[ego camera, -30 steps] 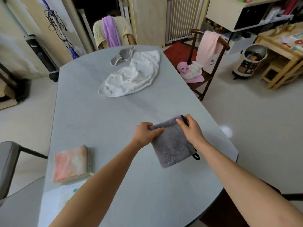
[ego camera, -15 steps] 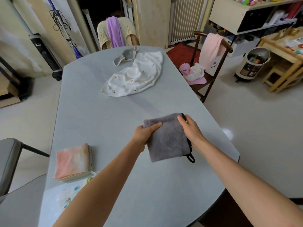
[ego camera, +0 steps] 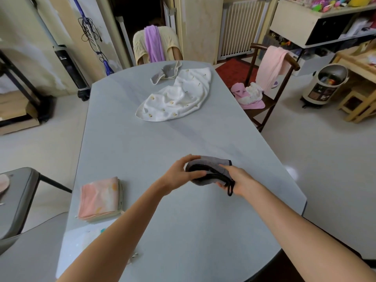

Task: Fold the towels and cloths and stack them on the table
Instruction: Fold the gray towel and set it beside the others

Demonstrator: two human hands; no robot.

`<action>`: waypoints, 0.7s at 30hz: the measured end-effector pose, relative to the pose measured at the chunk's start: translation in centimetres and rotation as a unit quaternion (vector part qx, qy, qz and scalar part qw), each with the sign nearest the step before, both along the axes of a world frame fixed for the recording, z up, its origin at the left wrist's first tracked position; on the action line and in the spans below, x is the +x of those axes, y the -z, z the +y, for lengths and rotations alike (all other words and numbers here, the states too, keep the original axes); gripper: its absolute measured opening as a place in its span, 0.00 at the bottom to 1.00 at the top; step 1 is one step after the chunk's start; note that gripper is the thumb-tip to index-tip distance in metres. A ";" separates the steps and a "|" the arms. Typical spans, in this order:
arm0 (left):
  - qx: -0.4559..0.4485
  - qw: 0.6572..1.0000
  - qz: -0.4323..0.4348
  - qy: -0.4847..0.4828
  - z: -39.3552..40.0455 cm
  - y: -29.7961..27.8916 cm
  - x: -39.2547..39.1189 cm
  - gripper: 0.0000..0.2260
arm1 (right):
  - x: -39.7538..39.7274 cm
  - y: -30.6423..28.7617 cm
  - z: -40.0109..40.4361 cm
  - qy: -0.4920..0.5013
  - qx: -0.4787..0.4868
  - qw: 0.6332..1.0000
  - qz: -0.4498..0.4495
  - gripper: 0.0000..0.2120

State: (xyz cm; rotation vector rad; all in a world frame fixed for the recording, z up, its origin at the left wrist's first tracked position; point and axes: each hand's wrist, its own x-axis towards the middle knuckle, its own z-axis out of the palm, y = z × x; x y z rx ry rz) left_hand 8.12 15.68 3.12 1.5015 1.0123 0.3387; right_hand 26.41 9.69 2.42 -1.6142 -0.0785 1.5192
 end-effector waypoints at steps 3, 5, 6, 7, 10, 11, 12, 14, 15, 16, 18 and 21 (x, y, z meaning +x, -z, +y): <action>0.114 0.993 0.035 -0.009 -0.4 1.0 0.0 0.20 | -0.3 -0.1 0.1 -0.005 -0.006 1.000 0.012 0.05; 0.168 0.983 0.068 -0.035 -0.9 1.1 0.2 0.20 | -0.7 -0.3 0.3 -0.009 -0.003 1.000 0.015 0.04; 0.185 0.978 0.084 -0.044 -1.1 1.1 0.2 0.21 | -0.8 -0.4 0.3 -0.010 -0.002 1.000 0.016 0.04; 0.198 0.975 0.090 -0.050 -1.1 1.2 0.1 0.23 | -1.0 -0.5 0.4 -0.011 -0.003 1.000 0.016 0.05; 0.258 0.962 0.083 -0.041 -1.1 0.8 -0.3 0.25 | -0.7 -0.9 0.6 -0.003 -0.005 1.000 -0.012 0.06; 0.287 0.955 0.076 -0.019 -1.1 0.7 -0.3 0.25 | -0.4 -0.9 0.8 0.002 0.000 1.000 -0.027 0.06; 0.316 0.946 0.077 0.014 -1.2 0.6 -0.3 0.25 | 0.1 -0.9 0.9 0.007 0.006 0.999 -0.041 0.06; 0.371 0.918 0.111 0.086 -1.6 0.9 -0.1 0.26 | 0.8 -0.7 1.0 0.015 0.018 0.998 -0.066 0.05; 0.388 0.905 0.134 0.109 -2.0 1.2 0.0 0.26 | 0.8 -0.5 1.0 0.016 0.019 0.997 -0.075 0.05; 0.386 0.901 0.158 0.120 -2.3 1.5 0.0 0.27 | 0.7 -0.2 1.0 0.015 0.020 0.996 -0.083 0.05; 0.326 0.919 0.187 0.117 -2.6 2.0 0.0 0.27 | 0.0 0.5 0.7 0.009 0.018 0.995 -0.097 0.05; 0.072 0.985 0.108 0.111 -2.1 1.3 -0.5 0.27 | 0.2 1.2 0.2 0.002 0.054 0.993 -0.110 0.02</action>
